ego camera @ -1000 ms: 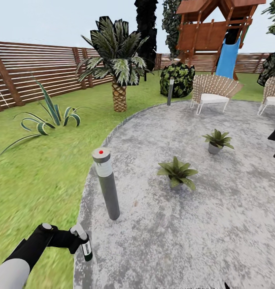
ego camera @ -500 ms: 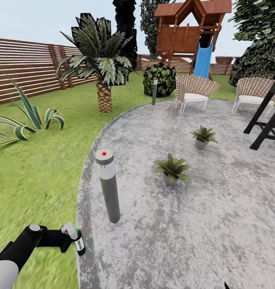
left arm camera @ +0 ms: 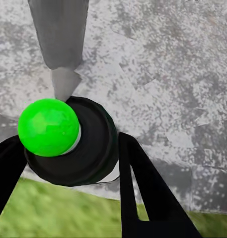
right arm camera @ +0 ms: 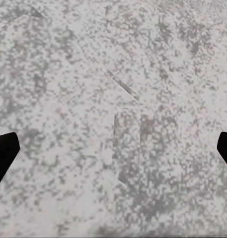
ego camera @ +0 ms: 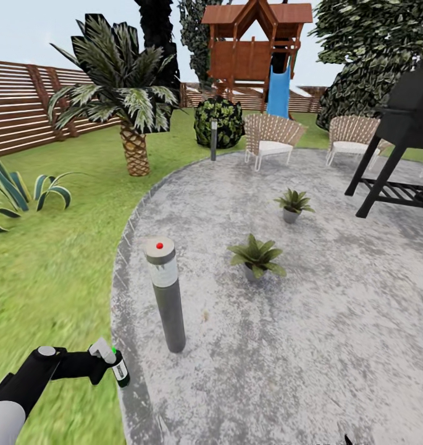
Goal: Pick up the pesticide atomizer in the garden and spray insectifuge to fully cover both potted plants in the garden.
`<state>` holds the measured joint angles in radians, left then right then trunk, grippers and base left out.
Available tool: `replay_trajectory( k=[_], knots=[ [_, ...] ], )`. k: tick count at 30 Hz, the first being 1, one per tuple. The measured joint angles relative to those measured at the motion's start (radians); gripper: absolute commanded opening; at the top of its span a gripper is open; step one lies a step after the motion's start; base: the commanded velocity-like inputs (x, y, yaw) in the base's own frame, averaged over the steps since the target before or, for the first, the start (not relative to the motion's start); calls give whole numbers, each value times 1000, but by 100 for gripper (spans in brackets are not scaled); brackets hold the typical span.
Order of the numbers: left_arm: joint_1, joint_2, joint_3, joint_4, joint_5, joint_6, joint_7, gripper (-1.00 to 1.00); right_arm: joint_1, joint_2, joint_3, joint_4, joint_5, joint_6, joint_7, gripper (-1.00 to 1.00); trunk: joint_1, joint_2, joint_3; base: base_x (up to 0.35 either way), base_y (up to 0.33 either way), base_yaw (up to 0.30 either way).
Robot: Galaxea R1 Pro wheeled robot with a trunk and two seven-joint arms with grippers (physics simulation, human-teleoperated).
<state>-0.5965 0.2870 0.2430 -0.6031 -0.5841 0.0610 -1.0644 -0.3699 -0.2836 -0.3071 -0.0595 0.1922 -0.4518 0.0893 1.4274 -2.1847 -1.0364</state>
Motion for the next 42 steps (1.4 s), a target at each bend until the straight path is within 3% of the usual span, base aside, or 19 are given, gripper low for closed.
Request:
replay_trajectory(
  k=[4, 8, 22, 42],
  knots=[
    [0, 0, 3, 0, -1, 7, 9, -100, 1, 0, 0, 0, 0, 0, 0, 100, 0, 0, 0, 16, 339, -282],
    [0, 6, 1, 0, -4, 43, 57, -100, 0, 0, 0, 0, 0, 0, 0, 100, 0, 0, 0, 1, 340, -282],
    [-1, 1, 2, 0, -2, 48, 58, -100, 0, 0, 0, 0, 0, 0, 0, 100, 0, 0, 0, 0, 340, -270],
    [-1, -1, 4, 0, -4, 48, 65, -100, 1, -4, 0, 2, 0, 0, 1, 100, 0, 0, 0, 11, 340, -12]
  ],
)
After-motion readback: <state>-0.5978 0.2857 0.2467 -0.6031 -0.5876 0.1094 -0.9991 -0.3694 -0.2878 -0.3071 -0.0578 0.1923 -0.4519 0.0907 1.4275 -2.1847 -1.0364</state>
